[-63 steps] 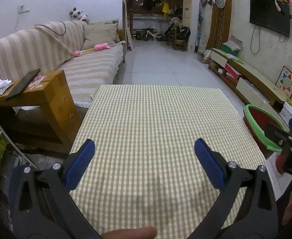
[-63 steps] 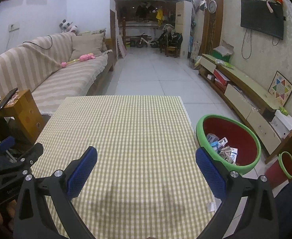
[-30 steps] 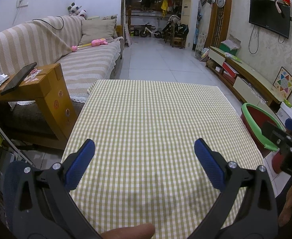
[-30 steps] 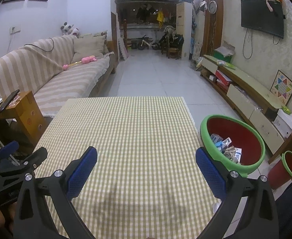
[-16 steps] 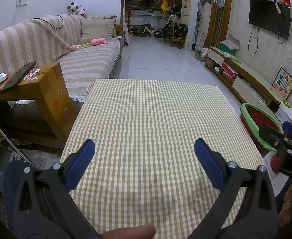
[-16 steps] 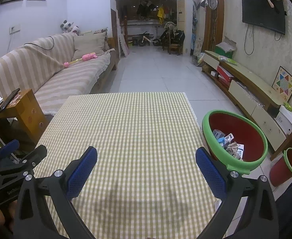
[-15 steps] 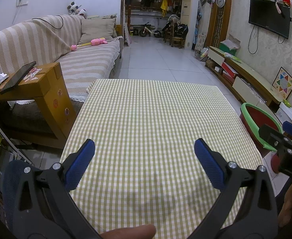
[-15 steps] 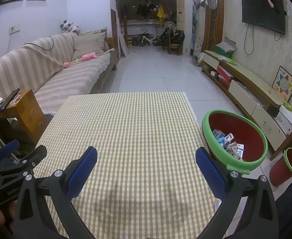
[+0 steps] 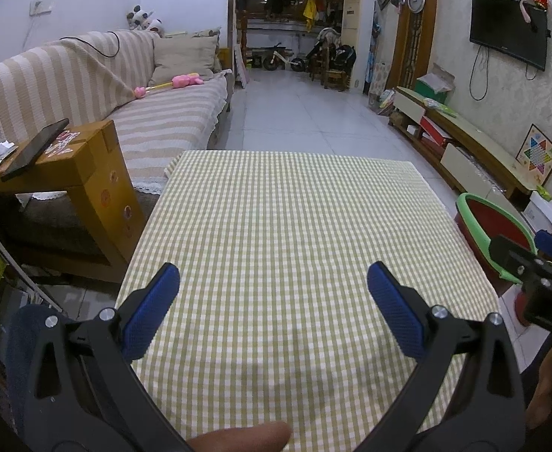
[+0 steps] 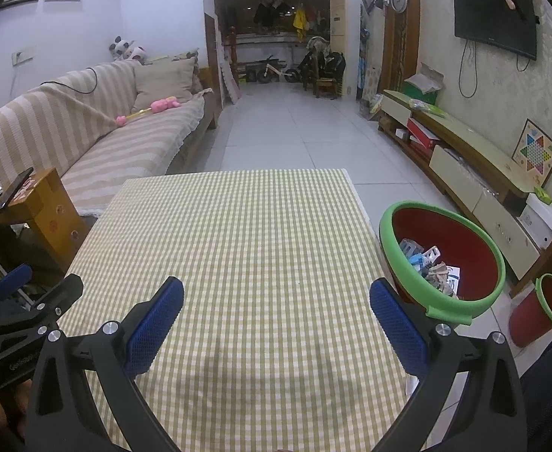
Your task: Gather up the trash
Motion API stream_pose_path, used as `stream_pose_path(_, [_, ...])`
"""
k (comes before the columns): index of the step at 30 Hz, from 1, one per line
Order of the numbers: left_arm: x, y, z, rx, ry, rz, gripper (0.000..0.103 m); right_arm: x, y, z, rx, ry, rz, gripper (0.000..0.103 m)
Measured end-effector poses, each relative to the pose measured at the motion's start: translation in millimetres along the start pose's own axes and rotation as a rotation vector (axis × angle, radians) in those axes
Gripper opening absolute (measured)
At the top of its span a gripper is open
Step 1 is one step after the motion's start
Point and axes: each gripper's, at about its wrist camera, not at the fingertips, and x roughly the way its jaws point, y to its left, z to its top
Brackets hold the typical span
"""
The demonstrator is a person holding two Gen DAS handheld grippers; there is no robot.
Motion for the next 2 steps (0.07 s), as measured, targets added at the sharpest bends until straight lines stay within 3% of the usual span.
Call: stream_pose_path(2, [-0.3,0.8,0.1,-0.002,-0.001,0.005,0.098,0.3,-0.1,0.6,0.001,0.001,0.0,0.096])
